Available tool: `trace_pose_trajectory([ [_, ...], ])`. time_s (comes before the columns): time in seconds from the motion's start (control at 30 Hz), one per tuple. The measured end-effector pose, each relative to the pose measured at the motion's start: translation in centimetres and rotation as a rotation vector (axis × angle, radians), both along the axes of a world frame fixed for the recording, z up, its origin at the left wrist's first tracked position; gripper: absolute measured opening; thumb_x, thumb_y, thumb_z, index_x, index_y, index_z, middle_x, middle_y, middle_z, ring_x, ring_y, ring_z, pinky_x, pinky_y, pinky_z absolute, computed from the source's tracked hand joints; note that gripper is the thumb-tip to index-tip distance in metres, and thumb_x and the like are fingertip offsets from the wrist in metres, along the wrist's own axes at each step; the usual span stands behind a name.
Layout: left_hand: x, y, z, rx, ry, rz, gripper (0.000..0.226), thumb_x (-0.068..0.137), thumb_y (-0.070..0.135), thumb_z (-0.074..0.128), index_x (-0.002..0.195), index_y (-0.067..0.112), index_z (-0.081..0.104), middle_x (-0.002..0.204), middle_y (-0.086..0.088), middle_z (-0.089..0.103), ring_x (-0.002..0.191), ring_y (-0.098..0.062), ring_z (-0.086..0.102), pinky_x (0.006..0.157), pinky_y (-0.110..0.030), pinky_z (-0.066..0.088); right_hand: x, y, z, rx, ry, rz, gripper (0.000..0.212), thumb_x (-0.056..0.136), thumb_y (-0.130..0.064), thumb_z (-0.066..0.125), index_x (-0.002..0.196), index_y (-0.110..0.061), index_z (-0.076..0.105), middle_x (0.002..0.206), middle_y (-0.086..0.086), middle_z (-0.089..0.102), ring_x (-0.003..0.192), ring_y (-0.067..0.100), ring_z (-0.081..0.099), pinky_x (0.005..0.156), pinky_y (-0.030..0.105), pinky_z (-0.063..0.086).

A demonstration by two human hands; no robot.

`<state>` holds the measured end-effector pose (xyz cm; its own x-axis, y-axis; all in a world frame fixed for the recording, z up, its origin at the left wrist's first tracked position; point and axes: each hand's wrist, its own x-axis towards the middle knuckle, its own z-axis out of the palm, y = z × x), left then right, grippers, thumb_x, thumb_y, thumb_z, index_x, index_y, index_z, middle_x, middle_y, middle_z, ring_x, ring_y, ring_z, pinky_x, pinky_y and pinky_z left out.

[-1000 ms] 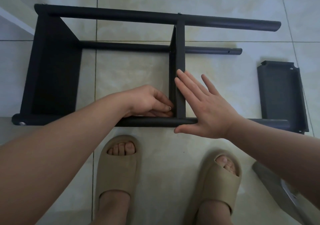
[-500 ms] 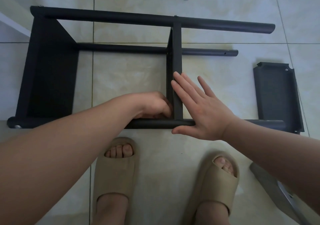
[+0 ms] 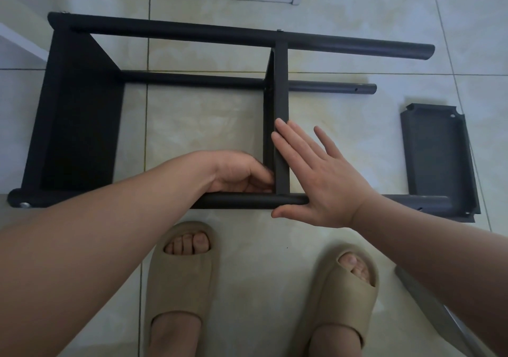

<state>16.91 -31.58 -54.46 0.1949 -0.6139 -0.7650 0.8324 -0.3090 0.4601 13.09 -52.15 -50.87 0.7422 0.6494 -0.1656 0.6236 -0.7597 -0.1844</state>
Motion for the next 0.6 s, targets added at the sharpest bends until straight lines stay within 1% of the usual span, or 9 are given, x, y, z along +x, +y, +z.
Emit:
trace_pose_trajectory([
  [0.1,-0.04,0.00,0.03,0.019,-0.014,-0.011,0.028,0.094,0.003,0.052,0.080,0.008,0.077,0.083,-0.010,0.074,0.073,-0.018,0.073,0.065,-0.025,0.057,-0.01,-0.01,-0.02,0.001,-0.003,-0.001,0.113,0.084,-0.086,0.036,0.162,-0.006,0.012,0.170,0.008,0.001,0.157,0.024,0.000,0.124,0.057,0.013],
  [0.23,-0.11,-0.08,0.23,0.061,-0.036,-0.009,0.018,0.092,0.003,0.056,0.094,0.002,0.074,0.088,-0.012,0.074,0.077,-0.020,0.072,0.074,-0.029,0.057,-0.01,0.00,-0.05,-0.006,0.000,-0.001,0.114,0.084,-0.086,0.035,0.162,-0.006,0.012,0.170,0.008,0.000,0.157,0.023,-0.001,0.124,0.056,0.013],
  [0.33,-0.04,-0.09,0.27,0.077,-0.034,-0.022,0.025,0.092,0.006,0.056,0.111,-0.004,0.071,0.098,-0.015,0.073,0.084,-0.022,0.071,0.081,-0.031,0.056,0.02,0.01,-0.03,-0.006,0.006,-0.004,0.114,0.084,-0.087,0.034,0.162,-0.007,0.011,0.170,0.008,-0.001,0.157,0.023,-0.002,0.124,0.056,0.013],
  [0.37,-0.06,-0.10,0.25,0.078,-0.031,-0.024,0.027,0.093,0.007,0.056,0.113,-0.004,0.070,0.101,-0.015,0.073,0.086,-0.023,0.070,0.084,-0.032,0.055,0.03,0.02,0.00,-0.006,0.009,-0.005,0.114,0.084,-0.087,0.034,0.162,-0.007,0.011,0.170,0.008,-0.001,0.157,0.023,-0.002,0.124,0.056,0.013],
  [0.43,-0.11,-0.16,0.14,0.058,-0.041,-0.018,0.022,0.093,0.006,0.056,0.106,-0.001,0.072,0.098,-0.014,0.073,0.084,-0.022,0.070,0.084,-0.032,0.055,0.03,0.04,0.03,-0.004,0.013,-0.006,0.114,0.084,-0.087,0.035,0.162,-0.007,0.011,0.170,0.008,-0.001,0.157,0.023,-0.002,0.124,0.056,0.013],
  [0.5,-0.15,-0.19,-0.05,0.039,-0.060,-0.009,0.017,0.092,0.004,0.056,0.098,0.004,0.072,0.094,-0.013,0.073,0.080,-0.020,0.071,0.080,-0.030,0.055,0.03,0.04,0.08,-0.003,0.017,-0.007,0.114,0.084,-0.086,0.036,0.162,-0.007,0.011,0.170,0.008,-0.001,0.157,0.023,-0.002,0.124,0.056,0.014],
  [0.6,-0.09,-0.06,-0.28,0.020,-0.062,-0.026,0.021,0.091,0.003,0.057,0.087,0.010,0.077,0.088,-0.010,0.073,0.077,-0.019,0.071,0.073,-0.028,0.056,0.05,0.03,0.15,-0.005,0.020,-0.009,0.114,0.083,-0.086,0.036,0.162,-0.007,0.011,0.170,0.007,-0.002,0.157,0.023,-0.002,0.125,0.056,0.013],
])
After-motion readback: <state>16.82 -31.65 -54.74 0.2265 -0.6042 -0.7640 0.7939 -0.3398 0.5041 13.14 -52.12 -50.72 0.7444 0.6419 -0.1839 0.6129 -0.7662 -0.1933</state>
